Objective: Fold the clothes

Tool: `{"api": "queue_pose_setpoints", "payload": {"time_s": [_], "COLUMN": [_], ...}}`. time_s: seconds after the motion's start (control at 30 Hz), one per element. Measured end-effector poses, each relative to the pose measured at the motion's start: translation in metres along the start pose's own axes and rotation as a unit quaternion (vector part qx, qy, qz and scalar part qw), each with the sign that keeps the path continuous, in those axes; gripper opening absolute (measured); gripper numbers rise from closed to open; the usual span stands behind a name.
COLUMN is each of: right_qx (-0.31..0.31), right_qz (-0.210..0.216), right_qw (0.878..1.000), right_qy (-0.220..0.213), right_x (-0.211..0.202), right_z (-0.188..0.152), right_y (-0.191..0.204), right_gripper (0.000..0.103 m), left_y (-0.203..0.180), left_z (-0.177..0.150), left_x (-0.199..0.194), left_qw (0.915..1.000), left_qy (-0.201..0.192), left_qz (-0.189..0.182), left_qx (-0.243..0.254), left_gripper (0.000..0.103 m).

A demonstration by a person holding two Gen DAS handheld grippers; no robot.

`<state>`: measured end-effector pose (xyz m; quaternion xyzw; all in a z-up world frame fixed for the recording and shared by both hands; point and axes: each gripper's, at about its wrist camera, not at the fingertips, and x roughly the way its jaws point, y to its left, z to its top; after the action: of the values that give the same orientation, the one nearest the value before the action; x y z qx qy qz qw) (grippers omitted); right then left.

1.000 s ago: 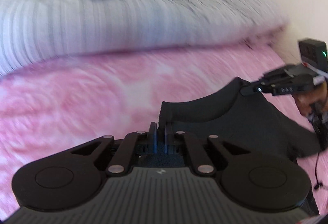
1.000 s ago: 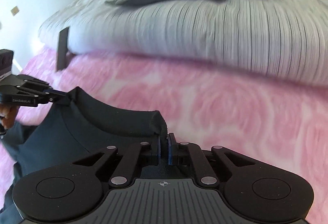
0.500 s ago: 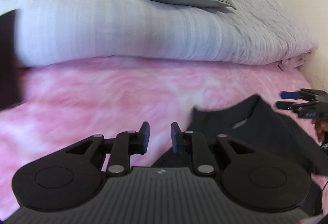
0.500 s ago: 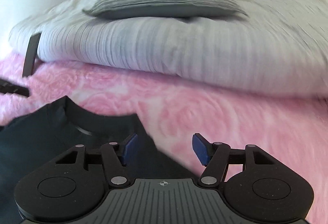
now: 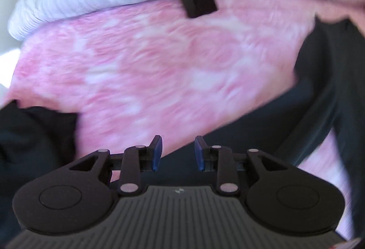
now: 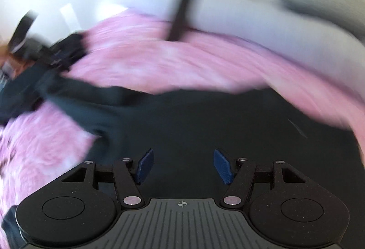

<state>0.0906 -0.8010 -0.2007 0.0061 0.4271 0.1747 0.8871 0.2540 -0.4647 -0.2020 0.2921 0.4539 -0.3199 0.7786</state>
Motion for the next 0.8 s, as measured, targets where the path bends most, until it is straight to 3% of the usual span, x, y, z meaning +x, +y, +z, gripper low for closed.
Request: {"api": "queue_pose_setpoints", "payload": {"time_s": [0.17,0.23,0.33,0.47,0.6,0.7,0.77,0.8], "right_qx": [-0.068,-0.082,-0.087,-0.075,-0.092,-0.161,-0.198,-0.214], "right_qz": [0.042,0.048,0.051,0.048,0.052,0.057,0.065,0.067], "right_qw": [0.997,0.995,0.995,0.996,0.994,0.984,0.977,0.973], "right_qy": [-0.007,-0.003,0.011,0.031,0.040,0.043,0.051,0.056], "right_x": [0.058,0.078,0.106,0.130,0.130,0.130,0.138,0.143], "right_z": [0.058,0.073,0.086,0.098,0.103,0.096,0.091,0.088], "right_y": [0.055,0.073,0.097,0.121,0.149,0.188,0.213,0.224], "right_gripper": [0.062,0.062,0.062,0.062,0.062,0.062,0.062,0.062], "left_y": [0.044,0.065,0.094,0.110,0.113,0.113,0.114,0.116], "left_z": [-0.047,-0.069,-0.097,-0.118,-0.137,-0.146,-0.148,-0.146], "left_x": [-0.019,-0.018,-0.013,-0.012,-0.021,-0.012,-0.004,-0.001], "left_qw": [0.9994,0.9983,0.9921,0.9834,0.9762,0.9752,0.9736,0.9711], "left_qy": [0.000,0.007,0.008,-0.008,-0.027,-0.027,-0.031,-0.031], "left_qz": [0.026,0.025,-0.009,-0.063,-0.114,-0.122,-0.127,-0.140], "left_qx": [-0.020,-0.052,-0.125,-0.170,-0.183,-0.183,-0.187,-0.191], "left_gripper": [0.033,0.033,0.033,0.033,0.034,0.034,0.030,0.008]}}
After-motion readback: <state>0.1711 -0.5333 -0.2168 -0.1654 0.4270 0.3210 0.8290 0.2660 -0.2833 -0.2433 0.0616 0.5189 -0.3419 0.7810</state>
